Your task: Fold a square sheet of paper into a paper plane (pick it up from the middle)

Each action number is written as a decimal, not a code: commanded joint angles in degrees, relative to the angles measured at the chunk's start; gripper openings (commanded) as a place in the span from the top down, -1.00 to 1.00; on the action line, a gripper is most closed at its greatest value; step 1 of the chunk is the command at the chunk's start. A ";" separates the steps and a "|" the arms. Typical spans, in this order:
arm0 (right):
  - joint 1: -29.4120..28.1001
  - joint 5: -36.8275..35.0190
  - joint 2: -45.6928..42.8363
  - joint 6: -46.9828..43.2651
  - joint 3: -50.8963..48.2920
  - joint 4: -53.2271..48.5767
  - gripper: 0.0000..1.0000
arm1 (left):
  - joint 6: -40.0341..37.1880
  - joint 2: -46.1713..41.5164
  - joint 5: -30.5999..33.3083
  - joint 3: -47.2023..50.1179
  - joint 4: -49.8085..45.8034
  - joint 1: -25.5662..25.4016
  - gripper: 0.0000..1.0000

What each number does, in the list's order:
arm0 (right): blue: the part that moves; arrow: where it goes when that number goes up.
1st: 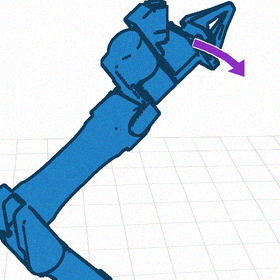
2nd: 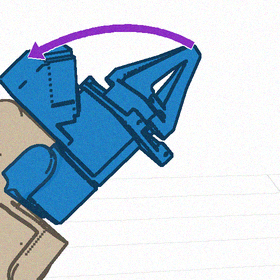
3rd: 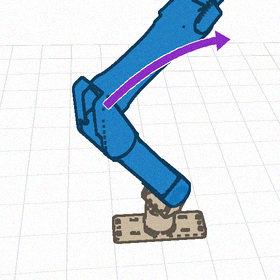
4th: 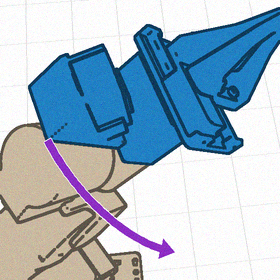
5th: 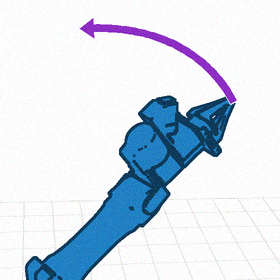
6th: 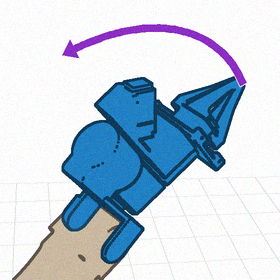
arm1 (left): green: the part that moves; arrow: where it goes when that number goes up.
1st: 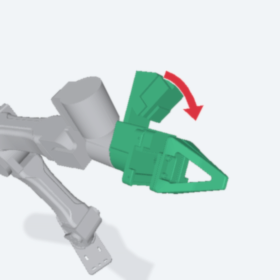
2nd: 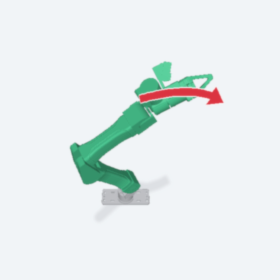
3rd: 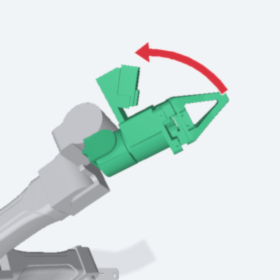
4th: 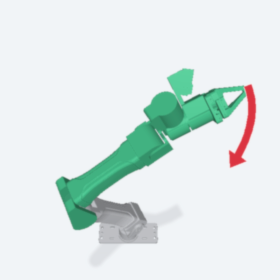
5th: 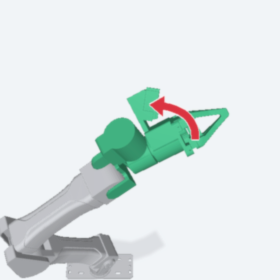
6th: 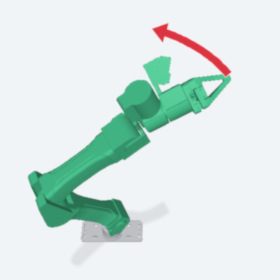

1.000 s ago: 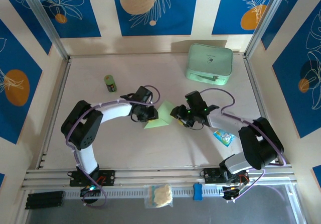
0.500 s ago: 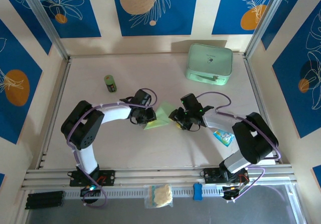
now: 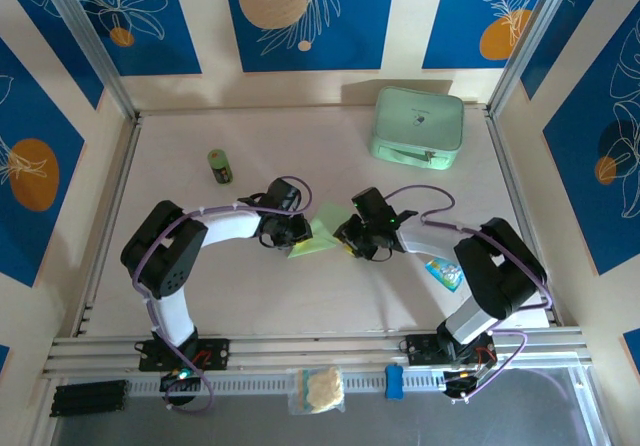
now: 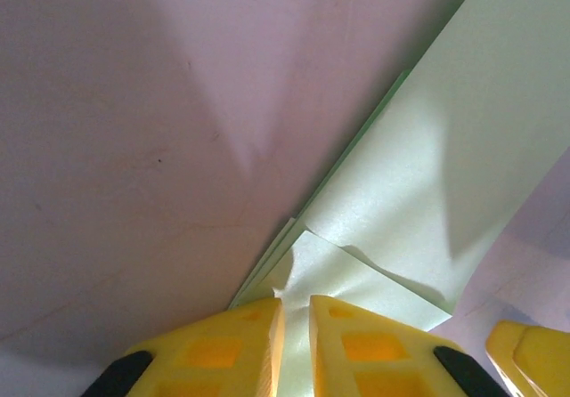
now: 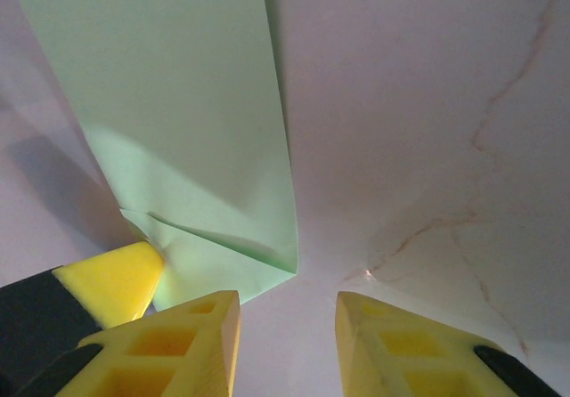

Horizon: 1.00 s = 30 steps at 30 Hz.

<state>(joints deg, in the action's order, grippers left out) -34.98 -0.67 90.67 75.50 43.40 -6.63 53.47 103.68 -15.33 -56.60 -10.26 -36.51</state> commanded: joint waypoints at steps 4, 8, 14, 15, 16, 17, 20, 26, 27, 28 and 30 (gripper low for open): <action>-1.31 -0.50 2.58 1.58 2.87 -1.05 0.31 | 1.79 -0.14 -1.17 2.06 -1.51 0.14 0.57; -1.59 0.25 3.92 1.40 3.60 -0.60 0.31 | 2.11 -0.06 -1.62 2.36 -0.99 0.17 0.57; -1.67 0.66 5.51 1.18 4.48 -0.71 0.31 | 2.42 -0.14 -1.90 2.72 -0.55 0.17 0.59; -1.67 0.67 5.77 1.15 4.74 -0.84 0.31 | 2.40 -0.17 -1.85 2.81 -0.62 0.17 0.60; -1.67 0.66 6.03 1.07 4.90 -0.85 0.31 | 2.44 -0.16 -1.92 2.81 -0.59 0.17 0.60; -1.67 0.66 6.22 0.97 5.05 -0.86 0.31 | 2.37 -0.23 -1.93 2.81 -0.60 0.13 0.61; -1.58 0.84 6.70 0.67 5.22 -0.18 0.32 | 2.37 -0.23 -1.98 2.99 -0.62 0.19 0.62; -1.33 1.26 6.53 -0.78 4.99 3.57 0.39 | 2.27 -0.32 -2.02 3.34 -0.69 0.20 0.64; -1.25 1.52 6.28 -0.97 4.57 4.67 0.39 | 2.33 -0.40 -1.98 3.42 -0.64 0.21 0.64; -1.22 1.63 6.14 -1.13 4.27 5.65 0.39 | 2.29 -0.41 -1.97 3.43 -0.66 0.14 0.64; -1.23 1.72 5.61 -1.48 3.54 7.31 0.40 | 2.30 -0.49 -1.85 3.42 -0.65 0.20 0.64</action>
<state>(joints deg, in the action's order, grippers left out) -36.36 0.01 96.29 75.09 47.24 -3.38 55.27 103.24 -16.75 -54.98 -7.77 -36.45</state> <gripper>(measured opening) 0.301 0.179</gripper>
